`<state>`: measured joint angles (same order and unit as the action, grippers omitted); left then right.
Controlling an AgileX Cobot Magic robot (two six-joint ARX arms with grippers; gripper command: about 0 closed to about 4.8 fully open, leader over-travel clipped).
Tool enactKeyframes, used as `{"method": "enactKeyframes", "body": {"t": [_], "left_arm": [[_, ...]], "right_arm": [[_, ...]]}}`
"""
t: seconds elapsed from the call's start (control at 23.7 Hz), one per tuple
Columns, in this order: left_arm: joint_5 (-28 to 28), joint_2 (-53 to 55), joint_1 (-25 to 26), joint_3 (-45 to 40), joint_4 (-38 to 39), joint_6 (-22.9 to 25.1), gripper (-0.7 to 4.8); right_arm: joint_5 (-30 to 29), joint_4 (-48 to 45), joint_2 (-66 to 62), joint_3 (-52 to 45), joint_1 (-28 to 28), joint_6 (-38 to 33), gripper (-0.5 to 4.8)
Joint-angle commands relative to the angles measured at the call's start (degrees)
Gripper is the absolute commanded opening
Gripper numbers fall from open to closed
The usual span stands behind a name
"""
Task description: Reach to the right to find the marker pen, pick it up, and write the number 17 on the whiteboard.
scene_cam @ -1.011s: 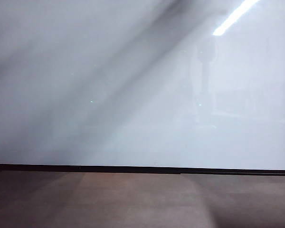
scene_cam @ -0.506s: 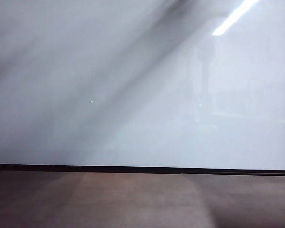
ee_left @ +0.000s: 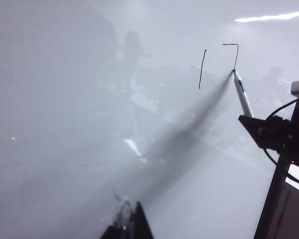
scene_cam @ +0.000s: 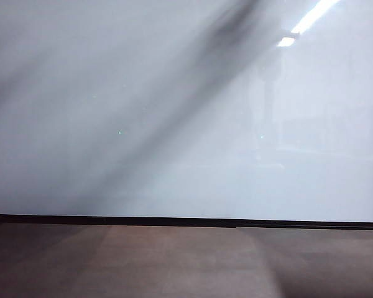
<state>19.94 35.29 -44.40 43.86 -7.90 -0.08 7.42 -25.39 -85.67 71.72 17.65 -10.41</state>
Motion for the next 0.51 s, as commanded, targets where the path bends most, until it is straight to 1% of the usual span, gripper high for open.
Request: {"method": "enactKeyframes", "body": {"t": [0.04, 0.51], "left_arm": [[-0.3, 0.0, -0.1, 0.4, -0.4, -0.2, -0.05], [-0.3, 0.0, -0.1, 0.4, -0.4, -0.2, -0.05]], "right_arm": [[0.2, 1.6, -0.1, -1.3, -0.1, -1.2, -0.04], [-0.3, 0.5, 0.0, -4.8, -0.1, -1.8, -0.04]]}}
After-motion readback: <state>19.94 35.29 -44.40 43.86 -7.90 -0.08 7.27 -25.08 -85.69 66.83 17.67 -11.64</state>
